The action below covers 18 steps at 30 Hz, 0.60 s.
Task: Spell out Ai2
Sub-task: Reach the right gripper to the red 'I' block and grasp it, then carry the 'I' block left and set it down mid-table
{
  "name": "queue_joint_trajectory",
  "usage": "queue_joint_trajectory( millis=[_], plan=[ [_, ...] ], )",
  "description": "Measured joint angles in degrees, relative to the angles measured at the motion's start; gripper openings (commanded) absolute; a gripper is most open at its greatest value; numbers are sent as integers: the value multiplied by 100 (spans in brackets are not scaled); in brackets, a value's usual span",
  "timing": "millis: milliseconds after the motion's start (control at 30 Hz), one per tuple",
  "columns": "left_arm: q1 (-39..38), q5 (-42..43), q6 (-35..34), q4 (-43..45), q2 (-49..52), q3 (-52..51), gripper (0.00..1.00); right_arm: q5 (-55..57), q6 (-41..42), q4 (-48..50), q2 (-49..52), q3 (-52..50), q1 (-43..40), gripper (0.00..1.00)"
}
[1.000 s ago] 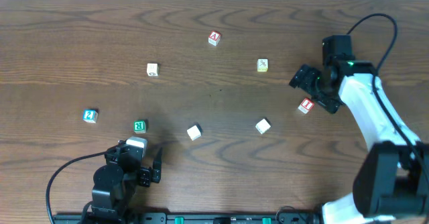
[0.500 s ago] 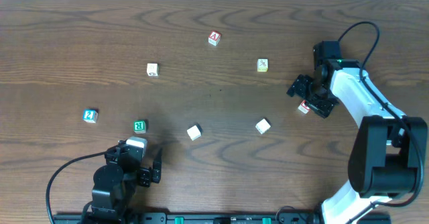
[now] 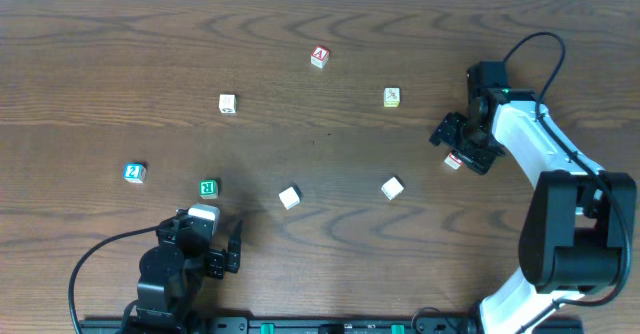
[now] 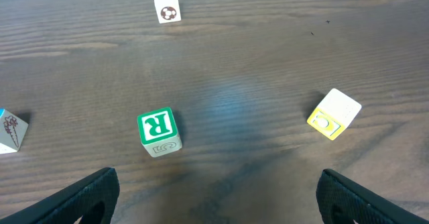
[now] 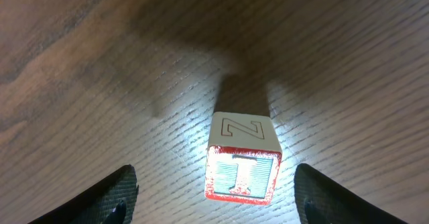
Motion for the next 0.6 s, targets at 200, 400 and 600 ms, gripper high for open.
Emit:
queue_joint_trajectory(
  millis=[200, 400, 600],
  plan=[
    [0, 0, 0, 0, 0, 0, 95, 33, 0, 31, 13, 0, 0, 73],
    [0, 0, 0, 0, 0, 0, 95, 61, 0, 33, 297, 0, 0, 74],
    [0, 0, 0, 0, 0, 0, 95, 98, -17, 94, 393, -2, 0, 45]
  ],
)
